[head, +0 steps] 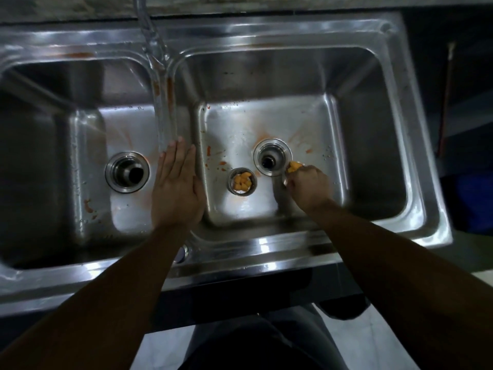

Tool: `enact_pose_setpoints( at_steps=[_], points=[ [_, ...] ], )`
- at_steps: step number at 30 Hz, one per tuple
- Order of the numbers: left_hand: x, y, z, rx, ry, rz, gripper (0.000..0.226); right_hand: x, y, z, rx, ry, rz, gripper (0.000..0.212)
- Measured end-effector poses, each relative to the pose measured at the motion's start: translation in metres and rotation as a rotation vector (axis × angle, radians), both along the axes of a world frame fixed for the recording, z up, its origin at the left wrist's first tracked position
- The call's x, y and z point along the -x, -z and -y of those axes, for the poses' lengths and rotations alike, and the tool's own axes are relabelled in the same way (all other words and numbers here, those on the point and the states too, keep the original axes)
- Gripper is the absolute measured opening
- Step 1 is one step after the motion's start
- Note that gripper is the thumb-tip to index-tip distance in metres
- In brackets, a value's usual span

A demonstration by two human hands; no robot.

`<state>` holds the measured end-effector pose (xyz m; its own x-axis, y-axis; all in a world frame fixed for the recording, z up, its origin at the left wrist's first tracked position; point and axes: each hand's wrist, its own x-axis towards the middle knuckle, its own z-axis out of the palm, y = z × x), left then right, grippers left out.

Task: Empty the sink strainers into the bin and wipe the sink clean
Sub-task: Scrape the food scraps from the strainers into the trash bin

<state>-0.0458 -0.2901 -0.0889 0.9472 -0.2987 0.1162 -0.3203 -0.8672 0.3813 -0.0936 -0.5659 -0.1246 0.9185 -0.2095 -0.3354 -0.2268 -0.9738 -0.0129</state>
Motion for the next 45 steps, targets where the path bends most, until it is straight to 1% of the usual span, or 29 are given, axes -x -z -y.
enact_pose_setpoints(
  at_steps=[5, 8, 9, 12, 14, 16, 18, 20, 22, 24, 27, 29, 32, 34, 38, 41, 45],
  points=[
    [-0.001, 0.0, 0.0, -0.024, 0.014, -0.036, 0.048, 0.001, 0.003, -0.002, -0.058, 0.019, -0.097, 0.011],
    [0.0, -0.002, 0.0, -0.045, 0.024, -0.042, 0.05, 0.002, -0.002, -0.001, -0.133, 0.055, -0.11, 0.012],
    [-0.001, -0.002, 0.0, -0.069, 0.025, -0.057, 0.051, 0.002, -0.005, 0.0, -0.165, 0.063, -0.106, 0.015],
    [0.004, -0.009, 0.007, -0.171, 0.028, -0.112, 0.059, 0.013, -0.026, 0.007, -0.258, 0.102, -0.061, 0.032],
    [0.007, -0.018, 0.016, -0.197, 0.028, -0.179, 0.066, 0.02, -0.038, 0.016, -0.246, 0.069, -0.069, 0.033],
    [0.012, -0.026, 0.033, -0.23, 0.096, -0.251, 0.067, 0.027, -0.046, 0.029, -0.249, 0.057, -0.087, 0.03],
    [0.022, -0.033, 0.058, -0.252, 0.2, -0.324, 0.057, 0.032, -0.052, 0.042, -0.237, 0.059, -0.078, 0.027],
    [0.036, -0.038, 0.085, -0.196, 0.242, -0.448, 0.045, 0.038, -0.058, 0.055, -0.233, 0.064, -0.037, 0.028],
    [0.055, -0.037, 0.11, -0.195, 0.285, -0.554, 0.049, 0.045, -0.065, 0.067, -0.261, 0.078, 0.026, 0.03],
    [0.076, -0.037, 0.134, -0.192, 0.303, -0.616, 0.054, 0.05, -0.073, 0.081, -0.297, 0.105, 0.111, 0.029],
    [0.104, -0.037, 0.161, -0.096, 0.26, -0.678, 0.052, 0.054, -0.081, 0.104, -0.341, 0.175, 0.253, 0.028],
    [0.119, -0.033, 0.175, -0.114, 0.279, -0.649, 0.05, 0.053, -0.085, 0.12, -0.365, 0.219, 0.353, 0.028],
    [0.132, -0.027, 0.183, -0.199, 0.258, -0.539, 0.054, 0.048, -0.092, 0.145, -0.355, 0.227, 0.53, 0.024],
    [0.133, -0.024, 0.183, -0.205, 0.214, -0.494, 0.057, 0.043, -0.095, 0.164, -0.307, 0.245, 0.569, 0.028],
    [0.13, -0.016, 0.182, -0.23, 0.21, -0.473, 0.052, 0.024, -0.101, 0.206, -0.162, 0.325, 0.552, 0.037],
    [0.129, -0.015, 0.182, -0.24, 0.217, -0.458, 0.053, 0.007, -0.103, 0.229, -0.116, 0.461, 0.437, 0.042],
    [0.132, -0.019, 0.181, -0.178, 0.219, -0.401, 0.058, -0.013, -0.102, 0.243, -0.101, 0.549, 0.364, 0.037]
  ],
)
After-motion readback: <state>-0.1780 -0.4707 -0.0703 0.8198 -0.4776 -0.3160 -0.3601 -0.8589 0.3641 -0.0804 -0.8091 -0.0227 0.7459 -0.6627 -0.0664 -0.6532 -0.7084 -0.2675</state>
